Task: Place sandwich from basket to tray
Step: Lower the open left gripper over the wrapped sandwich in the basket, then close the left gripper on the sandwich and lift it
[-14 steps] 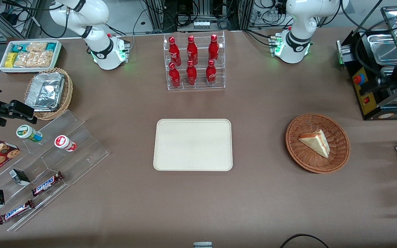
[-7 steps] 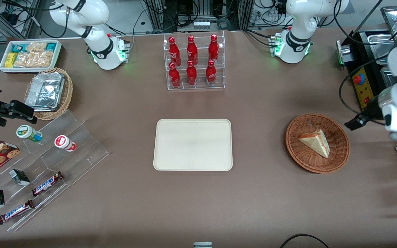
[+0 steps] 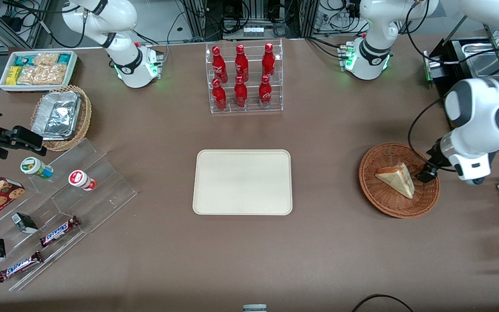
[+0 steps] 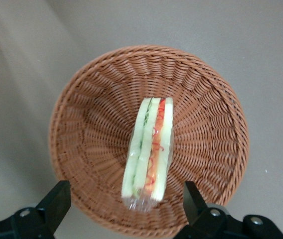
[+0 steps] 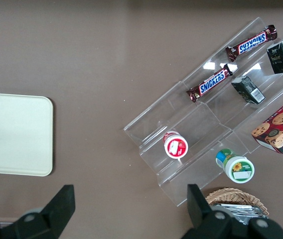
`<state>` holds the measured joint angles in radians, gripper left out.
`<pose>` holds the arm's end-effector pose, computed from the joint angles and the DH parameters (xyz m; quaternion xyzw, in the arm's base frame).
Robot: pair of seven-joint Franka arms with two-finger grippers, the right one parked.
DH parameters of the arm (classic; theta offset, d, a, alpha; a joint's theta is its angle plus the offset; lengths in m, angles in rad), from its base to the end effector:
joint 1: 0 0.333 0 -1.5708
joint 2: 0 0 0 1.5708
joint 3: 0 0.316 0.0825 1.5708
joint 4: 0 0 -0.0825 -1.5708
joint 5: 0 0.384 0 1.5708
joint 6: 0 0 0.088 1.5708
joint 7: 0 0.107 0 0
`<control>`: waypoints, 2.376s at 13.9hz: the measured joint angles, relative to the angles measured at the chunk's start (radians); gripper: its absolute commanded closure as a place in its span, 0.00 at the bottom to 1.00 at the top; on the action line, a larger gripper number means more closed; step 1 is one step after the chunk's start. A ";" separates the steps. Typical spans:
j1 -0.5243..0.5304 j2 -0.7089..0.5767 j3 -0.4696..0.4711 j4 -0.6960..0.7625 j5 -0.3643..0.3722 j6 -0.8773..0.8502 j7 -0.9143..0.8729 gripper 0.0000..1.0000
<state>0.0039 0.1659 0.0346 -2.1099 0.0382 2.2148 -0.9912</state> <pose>0.5603 0.0226 0.3329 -0.8757 -0.4815 0.0189 0.0298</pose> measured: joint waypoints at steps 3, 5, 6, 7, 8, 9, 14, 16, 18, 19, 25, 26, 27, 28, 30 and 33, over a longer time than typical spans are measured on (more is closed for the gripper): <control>-0.001 0.059 -0.003 -0.035 -0.001 0.115 -0.052 0.00; -0.002 0.079 -0.005 -0.039 -0.001 0.150 -0.056 0.00; -0.004 0.086 -0.007 -0.040 -0.001 0.158 -0.057 0.00; -0.005 0.092 -0.009 -0.040 -0.001 0.164 -0.058 0.00; -0.007 0.097 -0.010 -0.041 -0.001 0.167 -0.059 0.00; -0.009 0.100 -0.011 -0.042 -0.001 0.167 -0.059 0.00; -0.026 0.105 -0.012 -0.071 -0.001 0.183 -0.060 0.22; -0.027 0.106 -0.012 -0.078 -0.001 0.183 -0.060 0.54; -0.027 0.106 -0.012 -0.079 -0.001 0.179 -0.060 0.82; -0.027 0.106 -0.012 -0.080 -0.001 0.176 -0.060 0.90; -0.027 0.100 -0.013 -0.034 0.000 0.065 -0.050 0.90; -0.028 0.095 -0.013 -0.006 0.000 0.009 -0.031 0.90; -0.028 0.086 -0.015 0.020 0.000 -0.048 -0.006 0.90; -0.028 0.076 -0.019 0.049 0.000 -0.107 0.017 0.89; -0.029 0.055 -0.038 0.117 0.000 -0.213 0.038 0.89; -0.030 0.046 -0.092 0.214 0.001 -0.317 0.041 0.89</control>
<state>-0.0262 0.2118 -0.0574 -1.8955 0.0389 1.8973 -0.9506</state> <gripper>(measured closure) 0.846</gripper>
